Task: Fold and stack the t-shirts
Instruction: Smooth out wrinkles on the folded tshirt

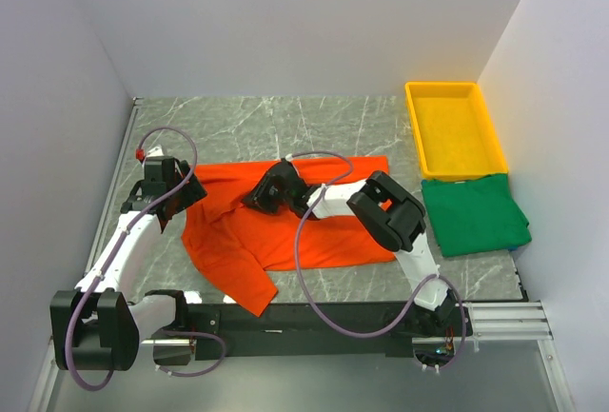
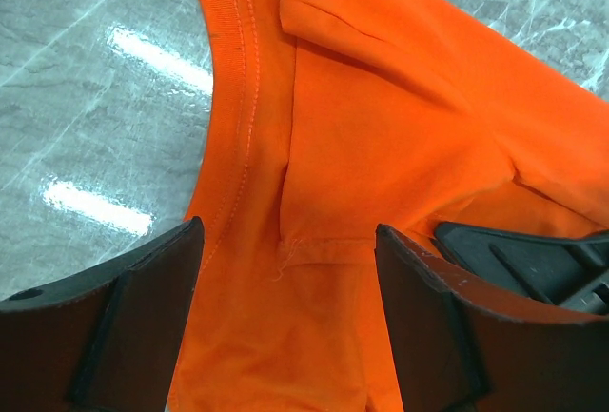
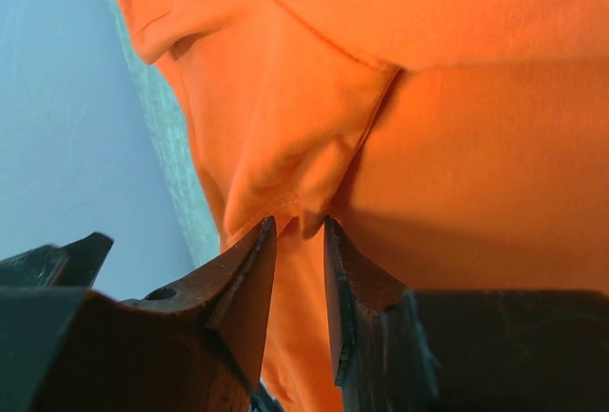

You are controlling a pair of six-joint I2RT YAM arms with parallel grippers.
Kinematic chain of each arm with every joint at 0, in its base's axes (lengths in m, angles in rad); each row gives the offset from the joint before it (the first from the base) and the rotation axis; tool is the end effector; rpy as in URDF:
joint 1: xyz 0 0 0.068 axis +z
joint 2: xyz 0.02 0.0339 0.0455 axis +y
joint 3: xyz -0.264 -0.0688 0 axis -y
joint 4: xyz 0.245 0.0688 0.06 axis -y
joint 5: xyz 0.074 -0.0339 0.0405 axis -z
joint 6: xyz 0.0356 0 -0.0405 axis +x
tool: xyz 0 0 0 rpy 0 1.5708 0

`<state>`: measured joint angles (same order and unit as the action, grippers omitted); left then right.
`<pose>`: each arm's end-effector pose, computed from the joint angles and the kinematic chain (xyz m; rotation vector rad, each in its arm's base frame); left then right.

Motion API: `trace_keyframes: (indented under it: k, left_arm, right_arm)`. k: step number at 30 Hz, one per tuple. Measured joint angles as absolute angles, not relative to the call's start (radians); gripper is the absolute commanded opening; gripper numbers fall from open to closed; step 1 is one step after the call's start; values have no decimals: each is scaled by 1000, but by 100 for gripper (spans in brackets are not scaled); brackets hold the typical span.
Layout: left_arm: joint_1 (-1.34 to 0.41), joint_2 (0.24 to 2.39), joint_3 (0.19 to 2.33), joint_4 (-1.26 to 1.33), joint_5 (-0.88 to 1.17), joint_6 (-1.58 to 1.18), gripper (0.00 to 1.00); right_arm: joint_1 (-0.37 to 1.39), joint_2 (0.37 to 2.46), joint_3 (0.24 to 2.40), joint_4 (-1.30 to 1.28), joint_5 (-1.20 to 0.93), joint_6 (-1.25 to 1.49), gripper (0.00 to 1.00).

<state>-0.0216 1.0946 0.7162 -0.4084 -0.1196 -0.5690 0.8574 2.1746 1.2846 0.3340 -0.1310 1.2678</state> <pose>0.2261 -0.0006 0.2359 -0.6926 2.2512 -0.1484 0.2998 0.3536 0.1205 0.4128 2.4232 1.2715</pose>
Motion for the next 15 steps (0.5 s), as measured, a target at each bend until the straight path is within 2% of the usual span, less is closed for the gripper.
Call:
trace_keyframes:
  k: [5, 10, 13, 15]
  left_arm:
    - [-22, 1095, 716, -408, -119, -569, 77]
    - [-22, 1095, 716, -408, -118, -569, 77]
    - [-22, 1095, 716, -408, -118, -569, 77]
    - [-22, 1095, 716, -408, -118, -569, 77]
  right_arm:
    - [858, 2202, 1311, 329, -133, 1271, 31]
    - [858, 2204, 1311, 315, -133, 1264, 9]
    - [858, 2204, 1311, 308, -132, 1256, 2]
    - [858, 2204, 1311, 301, -132, 1245, 1]
